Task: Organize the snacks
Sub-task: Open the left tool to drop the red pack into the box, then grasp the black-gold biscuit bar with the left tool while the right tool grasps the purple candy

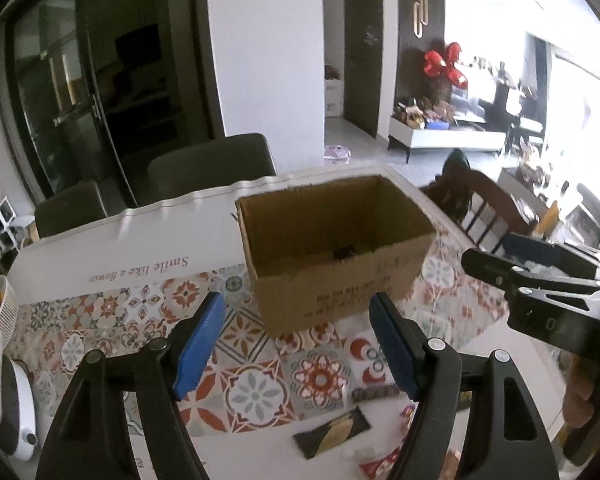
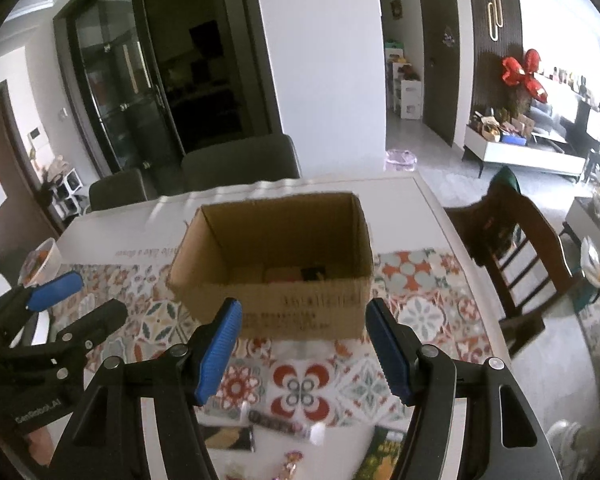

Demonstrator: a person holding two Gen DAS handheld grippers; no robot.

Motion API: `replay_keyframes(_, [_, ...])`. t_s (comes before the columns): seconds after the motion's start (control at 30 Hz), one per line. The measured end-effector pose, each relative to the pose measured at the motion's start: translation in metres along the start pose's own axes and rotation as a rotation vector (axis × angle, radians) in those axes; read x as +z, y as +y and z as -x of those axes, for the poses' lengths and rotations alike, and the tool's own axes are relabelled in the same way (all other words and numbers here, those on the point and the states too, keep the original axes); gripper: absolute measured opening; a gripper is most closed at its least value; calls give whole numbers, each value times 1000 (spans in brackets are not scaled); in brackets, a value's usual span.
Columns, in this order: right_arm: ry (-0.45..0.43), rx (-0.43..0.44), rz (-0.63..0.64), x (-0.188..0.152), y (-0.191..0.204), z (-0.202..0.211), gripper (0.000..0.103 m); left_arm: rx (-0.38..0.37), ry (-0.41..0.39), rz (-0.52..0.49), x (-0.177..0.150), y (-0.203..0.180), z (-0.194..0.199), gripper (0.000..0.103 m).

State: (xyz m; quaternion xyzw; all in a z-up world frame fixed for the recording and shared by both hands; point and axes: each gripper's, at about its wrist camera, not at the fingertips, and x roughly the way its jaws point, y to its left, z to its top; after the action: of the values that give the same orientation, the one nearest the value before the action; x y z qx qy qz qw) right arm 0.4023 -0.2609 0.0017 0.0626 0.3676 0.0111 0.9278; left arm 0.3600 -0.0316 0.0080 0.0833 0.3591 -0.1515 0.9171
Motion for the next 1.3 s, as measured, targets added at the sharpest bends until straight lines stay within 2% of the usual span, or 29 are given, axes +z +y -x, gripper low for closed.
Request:
replay_keyframes(0.33, [70, -61, -5, -52, 6, 0, 65, -29, 38, -151, -43, -7, -1, 74])
replay_keyframes(0.63, [173, -76, -31, -92, 14, -12, 65, -117, 120, -278, -79, -12, -15, 74])
replay_keyframes(0.9, [297, -72, -76, -124, 17, -34, 65, -205, 221, -324, -110, -16, -39, 74])
replay_keyframes(1.3, [361, -53, -147, -154, 16, -55, 65, -283, 243, -472, -138, -27, -69, 74])
